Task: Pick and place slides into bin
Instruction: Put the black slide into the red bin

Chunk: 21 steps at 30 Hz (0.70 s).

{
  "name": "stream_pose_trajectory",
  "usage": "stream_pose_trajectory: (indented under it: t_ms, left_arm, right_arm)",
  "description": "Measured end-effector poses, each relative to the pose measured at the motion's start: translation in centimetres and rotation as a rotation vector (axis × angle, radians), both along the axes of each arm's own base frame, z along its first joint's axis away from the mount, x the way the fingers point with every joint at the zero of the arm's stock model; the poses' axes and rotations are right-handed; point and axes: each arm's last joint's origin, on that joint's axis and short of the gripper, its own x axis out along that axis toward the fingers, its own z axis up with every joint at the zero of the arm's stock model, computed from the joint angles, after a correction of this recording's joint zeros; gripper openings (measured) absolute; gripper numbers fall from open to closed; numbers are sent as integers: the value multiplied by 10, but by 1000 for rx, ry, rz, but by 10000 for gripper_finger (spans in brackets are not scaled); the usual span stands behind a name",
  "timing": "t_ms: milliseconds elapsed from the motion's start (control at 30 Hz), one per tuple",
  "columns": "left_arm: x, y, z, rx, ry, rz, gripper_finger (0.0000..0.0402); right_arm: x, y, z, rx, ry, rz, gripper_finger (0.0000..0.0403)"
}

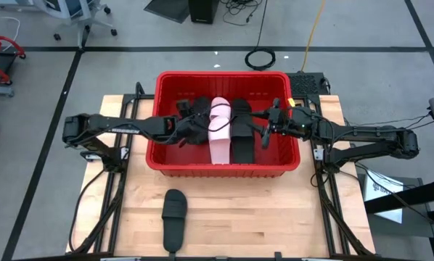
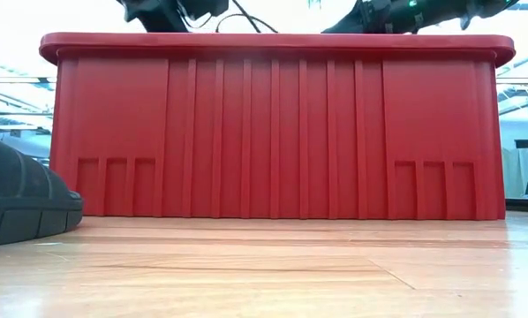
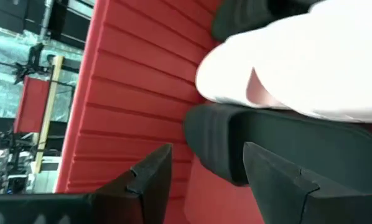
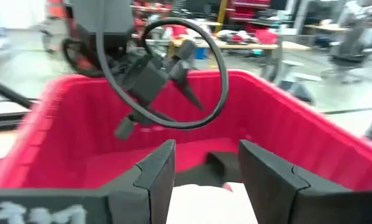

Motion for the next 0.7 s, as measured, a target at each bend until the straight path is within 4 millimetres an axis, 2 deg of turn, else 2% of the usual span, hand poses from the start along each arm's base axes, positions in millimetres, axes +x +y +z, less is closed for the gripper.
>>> stream_pose_trajectory:
  t_ms: [300, 700]
  left_arm:
    - [-17, -44, 26, -49, -109, -78, 205]
    - [-35, -115, 39, -23, -189, -218, 205]
  right_arm:
    - [2, 10, 2, 103, -41, 136, 164]
    - [6, 63, 18, 105, -205, 399, 164]
